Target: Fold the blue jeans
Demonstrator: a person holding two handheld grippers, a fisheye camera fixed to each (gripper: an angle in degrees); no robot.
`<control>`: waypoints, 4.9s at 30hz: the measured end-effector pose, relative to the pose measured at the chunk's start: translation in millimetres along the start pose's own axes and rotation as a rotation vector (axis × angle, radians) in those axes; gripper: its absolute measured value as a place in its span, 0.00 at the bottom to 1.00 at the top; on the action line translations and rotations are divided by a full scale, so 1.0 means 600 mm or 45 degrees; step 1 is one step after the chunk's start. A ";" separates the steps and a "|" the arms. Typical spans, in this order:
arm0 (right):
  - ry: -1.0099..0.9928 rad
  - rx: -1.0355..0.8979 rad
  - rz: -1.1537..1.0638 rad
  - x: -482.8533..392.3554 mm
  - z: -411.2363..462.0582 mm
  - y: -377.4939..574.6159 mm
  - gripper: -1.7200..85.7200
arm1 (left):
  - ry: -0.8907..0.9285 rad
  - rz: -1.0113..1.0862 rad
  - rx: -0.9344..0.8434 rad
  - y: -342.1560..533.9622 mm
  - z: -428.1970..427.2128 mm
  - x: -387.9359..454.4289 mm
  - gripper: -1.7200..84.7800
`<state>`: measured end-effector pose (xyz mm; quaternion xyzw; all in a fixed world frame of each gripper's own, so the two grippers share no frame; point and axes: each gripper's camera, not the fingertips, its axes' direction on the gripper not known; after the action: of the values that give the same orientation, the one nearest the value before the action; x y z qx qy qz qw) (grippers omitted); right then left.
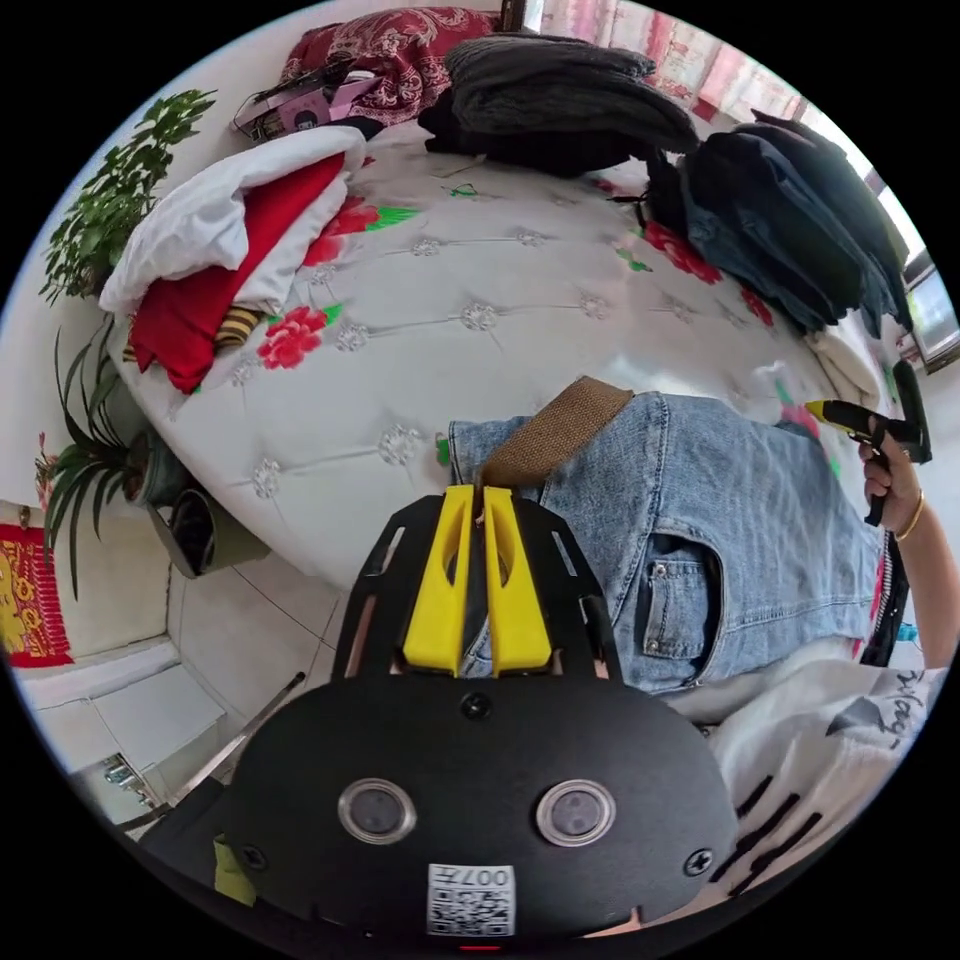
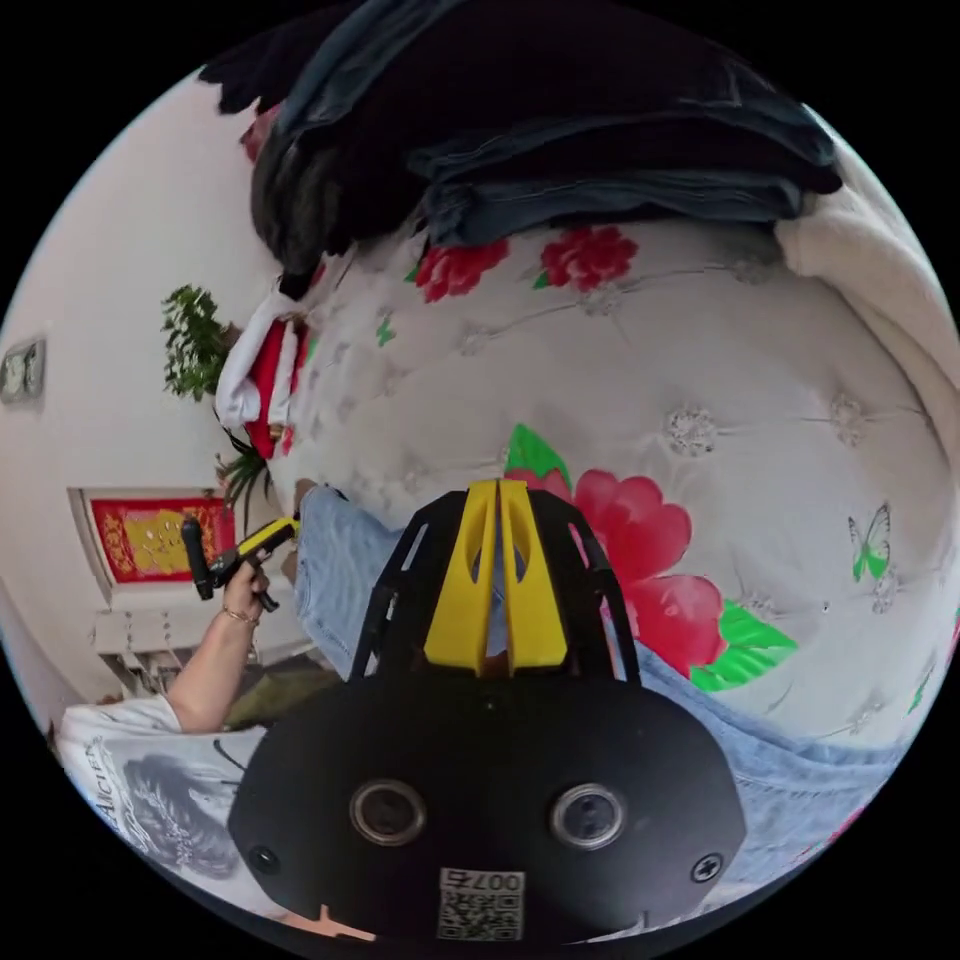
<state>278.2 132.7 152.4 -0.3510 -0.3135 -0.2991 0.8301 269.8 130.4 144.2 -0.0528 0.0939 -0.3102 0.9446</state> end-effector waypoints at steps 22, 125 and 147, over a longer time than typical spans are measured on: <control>0.013 1.057 1.574 0.500 -0.484 0.920 0.09 | 0.294 -0.060 0.193 0.125 -0.132 0.039 0.10; -0.284 0.814 0.375 0.255 -0.426 0.753 0.10 | 0.889 1.111 0.089 0.247 -0.178 0.507 0.13; -0.500 0.573 0.394 0.441 -0.415 0.654 0.05 | 1.252 0.631 -0.257 0.047 0.040 0.345 0.07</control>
<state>802.1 93.2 52.1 -0.2535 -0.4686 -0.0195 0.8460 454.8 30.8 133.4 0.0315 0.5623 -0.0562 0.8244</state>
